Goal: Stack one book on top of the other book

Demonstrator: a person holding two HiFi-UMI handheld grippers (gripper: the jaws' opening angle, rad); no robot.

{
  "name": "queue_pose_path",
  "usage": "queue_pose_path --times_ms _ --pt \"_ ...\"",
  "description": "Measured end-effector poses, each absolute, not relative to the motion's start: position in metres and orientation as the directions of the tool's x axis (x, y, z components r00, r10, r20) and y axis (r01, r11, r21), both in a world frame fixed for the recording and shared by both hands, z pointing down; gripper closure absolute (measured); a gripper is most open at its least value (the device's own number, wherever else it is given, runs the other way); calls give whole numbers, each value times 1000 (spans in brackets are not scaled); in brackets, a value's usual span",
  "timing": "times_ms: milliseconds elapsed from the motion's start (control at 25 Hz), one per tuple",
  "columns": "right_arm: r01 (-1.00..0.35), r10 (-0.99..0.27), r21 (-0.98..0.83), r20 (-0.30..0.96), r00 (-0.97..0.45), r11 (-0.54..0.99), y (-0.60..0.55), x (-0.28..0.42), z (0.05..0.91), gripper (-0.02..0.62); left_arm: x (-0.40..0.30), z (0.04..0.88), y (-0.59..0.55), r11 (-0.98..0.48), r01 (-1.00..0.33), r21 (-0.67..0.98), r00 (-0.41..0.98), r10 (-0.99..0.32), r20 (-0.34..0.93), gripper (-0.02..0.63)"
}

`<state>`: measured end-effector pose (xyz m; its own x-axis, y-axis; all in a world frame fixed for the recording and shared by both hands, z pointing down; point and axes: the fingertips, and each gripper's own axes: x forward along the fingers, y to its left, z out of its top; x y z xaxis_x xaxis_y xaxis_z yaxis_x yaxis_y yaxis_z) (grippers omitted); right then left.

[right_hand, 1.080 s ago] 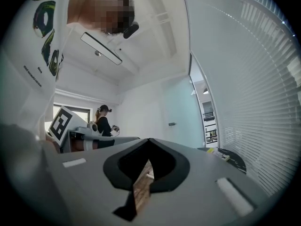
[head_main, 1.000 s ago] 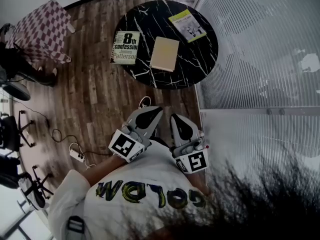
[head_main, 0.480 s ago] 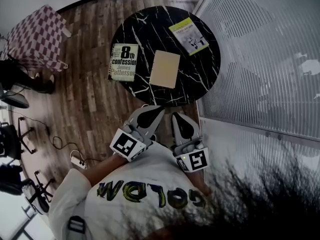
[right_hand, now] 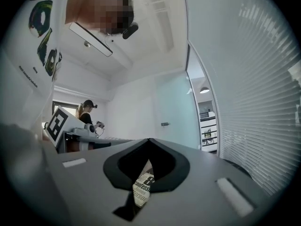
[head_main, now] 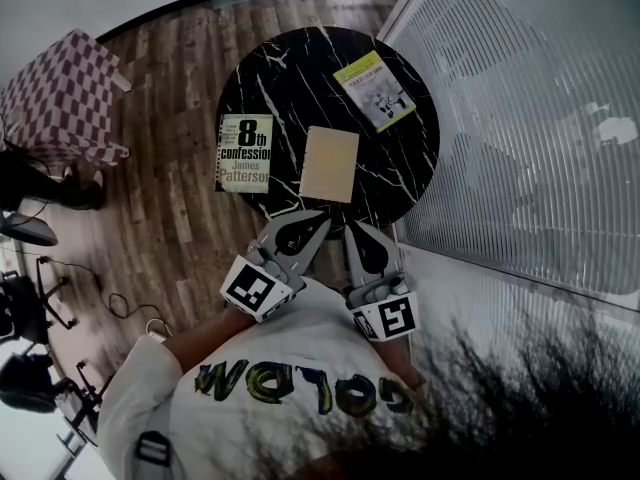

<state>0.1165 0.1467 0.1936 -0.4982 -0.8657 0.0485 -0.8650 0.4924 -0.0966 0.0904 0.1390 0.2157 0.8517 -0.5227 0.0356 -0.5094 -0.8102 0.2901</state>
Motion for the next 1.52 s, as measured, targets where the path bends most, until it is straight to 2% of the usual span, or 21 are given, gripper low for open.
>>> queue_pose_path --times_ms 320,920,1520 --pt "-875 -874 -104 70 -480 472 120 112 203 594 86 222 111 -811 -495 312 859 -510 41 603" --pt "-855 -852 -124 91 -516 504 110 133 219 592 106 243 97 -780 -546 306 833 -545 96 603" --pt "-859 -837 -122 190 -512 498 75 166 273 591 123 290 66 -766 -569 299 822 -538 187 600"
